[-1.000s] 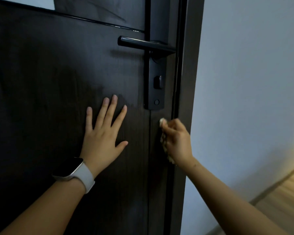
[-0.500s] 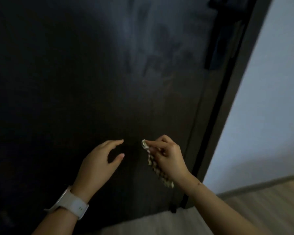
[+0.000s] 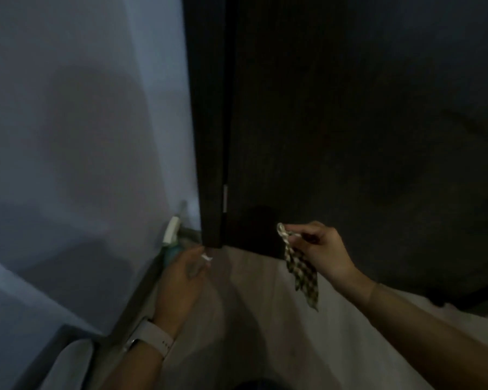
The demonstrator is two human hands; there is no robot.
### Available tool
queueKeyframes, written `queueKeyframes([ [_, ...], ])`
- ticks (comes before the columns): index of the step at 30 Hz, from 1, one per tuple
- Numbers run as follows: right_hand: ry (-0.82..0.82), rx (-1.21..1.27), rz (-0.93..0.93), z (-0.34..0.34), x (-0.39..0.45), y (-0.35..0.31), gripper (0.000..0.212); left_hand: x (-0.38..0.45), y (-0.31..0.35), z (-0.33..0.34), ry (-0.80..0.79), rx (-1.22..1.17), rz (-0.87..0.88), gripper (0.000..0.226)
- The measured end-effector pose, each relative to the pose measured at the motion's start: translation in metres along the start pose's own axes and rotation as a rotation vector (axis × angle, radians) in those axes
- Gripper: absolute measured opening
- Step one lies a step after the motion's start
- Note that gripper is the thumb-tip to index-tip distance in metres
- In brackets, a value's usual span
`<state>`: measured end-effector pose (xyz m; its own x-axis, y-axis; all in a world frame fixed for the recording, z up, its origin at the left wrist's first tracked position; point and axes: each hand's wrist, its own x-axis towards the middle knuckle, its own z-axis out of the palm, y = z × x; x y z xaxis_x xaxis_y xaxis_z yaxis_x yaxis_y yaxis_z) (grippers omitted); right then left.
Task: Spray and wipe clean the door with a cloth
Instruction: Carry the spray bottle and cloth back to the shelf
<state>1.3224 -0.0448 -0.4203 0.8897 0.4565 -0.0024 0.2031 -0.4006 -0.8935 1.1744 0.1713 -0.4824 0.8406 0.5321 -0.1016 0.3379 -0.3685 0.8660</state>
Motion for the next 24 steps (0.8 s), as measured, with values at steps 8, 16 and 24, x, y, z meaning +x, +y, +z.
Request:
queueKeyframes([
  [8,-0.080,0.119,-0.013,0.073,0.045,0.031,0.027,0.100,-0.078,-0.006,0.337,0.065,-0.082,0.061],
  [16,-0.041,0.237,0.025,0.140,0.090,0.086,0.031,0.160,-0.119,0.015,0.341,0.245,-0.102,0.033],
  [24,-0.070,0.222,0.247,0.114,0.044,0.025,0.025,0.073,-0.031,-0.026,0.407,0.004,-0.108,0.014],
])
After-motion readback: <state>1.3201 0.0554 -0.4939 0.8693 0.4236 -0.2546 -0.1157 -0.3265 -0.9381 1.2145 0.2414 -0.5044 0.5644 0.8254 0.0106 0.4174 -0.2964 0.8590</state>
